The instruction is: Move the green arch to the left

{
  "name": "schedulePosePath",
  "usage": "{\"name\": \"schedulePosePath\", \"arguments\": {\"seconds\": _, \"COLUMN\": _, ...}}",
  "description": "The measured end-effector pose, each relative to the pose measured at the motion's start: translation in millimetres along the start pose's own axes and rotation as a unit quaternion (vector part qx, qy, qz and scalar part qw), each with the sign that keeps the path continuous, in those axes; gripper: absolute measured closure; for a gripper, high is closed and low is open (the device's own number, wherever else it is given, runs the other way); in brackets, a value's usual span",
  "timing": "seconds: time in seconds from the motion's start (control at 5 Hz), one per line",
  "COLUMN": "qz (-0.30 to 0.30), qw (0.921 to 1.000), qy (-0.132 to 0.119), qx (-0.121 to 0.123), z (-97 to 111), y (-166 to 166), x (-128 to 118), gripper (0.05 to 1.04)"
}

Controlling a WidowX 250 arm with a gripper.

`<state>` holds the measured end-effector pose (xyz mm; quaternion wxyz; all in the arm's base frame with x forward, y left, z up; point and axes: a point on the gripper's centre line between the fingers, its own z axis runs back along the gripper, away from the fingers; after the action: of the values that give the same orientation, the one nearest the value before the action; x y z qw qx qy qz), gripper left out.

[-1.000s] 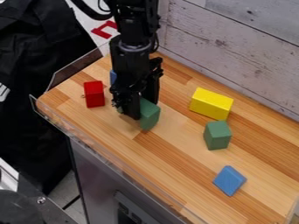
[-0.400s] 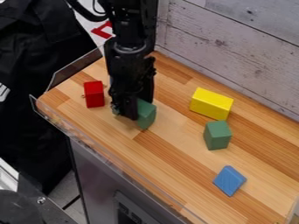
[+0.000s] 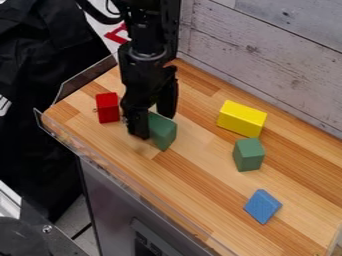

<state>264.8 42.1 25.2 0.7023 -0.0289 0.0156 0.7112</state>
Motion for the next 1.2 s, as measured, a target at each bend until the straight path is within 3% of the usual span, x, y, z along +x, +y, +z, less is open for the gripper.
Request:
{"name": "schedulePosePath", "arguments": {"seconds": 0.2, "qz": -0.024, "qw": 0.9992, "qy": -0.016, "qx": -0.028, "z": 18.1, "y": -4.9, "x": -2.2, "gripper": 0.083}}
{"name": "schedulePosePath", "arguments": {"seconds": 0.4, "qz": -0.078, "qw": 0.9934, "qy": -0.046, "qx": -0.071, "z": 46.4, "y": -19.4, "x": -15.1, "gripper": 0.083}}
{"name": "schedulePosePath", "arguments": {"seconds": 0.6, "qz": -0.152, "qw": 0.9835, "qy": -0.055, "qx": -0.081, "z": 55.9, "y": -26.6, "x": -27.0, "gripper": 0.083}}
{"name": "schedulePosePath", "arguments": {"seconds": 0.8, "qz": -0.271, "qw": 0.9593, "qy": -0.046, "qx": -0.064, "z": 56.9, "y": -24.0, "x": -41.4, "gripper": 0.083}}
{"name": "schedulePosePath", "arguments": {"seconds": 1.0, "qz": -0.39, "qw": 0.9186, "qy": -0.037, "qx": -0.055, "z": 55.8, "y": -21.0, "x": -47.6, "gripper": 0.083}}
{"name": "schedulePosePath", "arguments": {"seconds": 1.2, "qz": -0.493, "qw": 0.8677, "qy": -0.038, "qx": -0.052, "z": 61.8, "y": -20.1, "x": -53.7, "gripper": 0.083}}
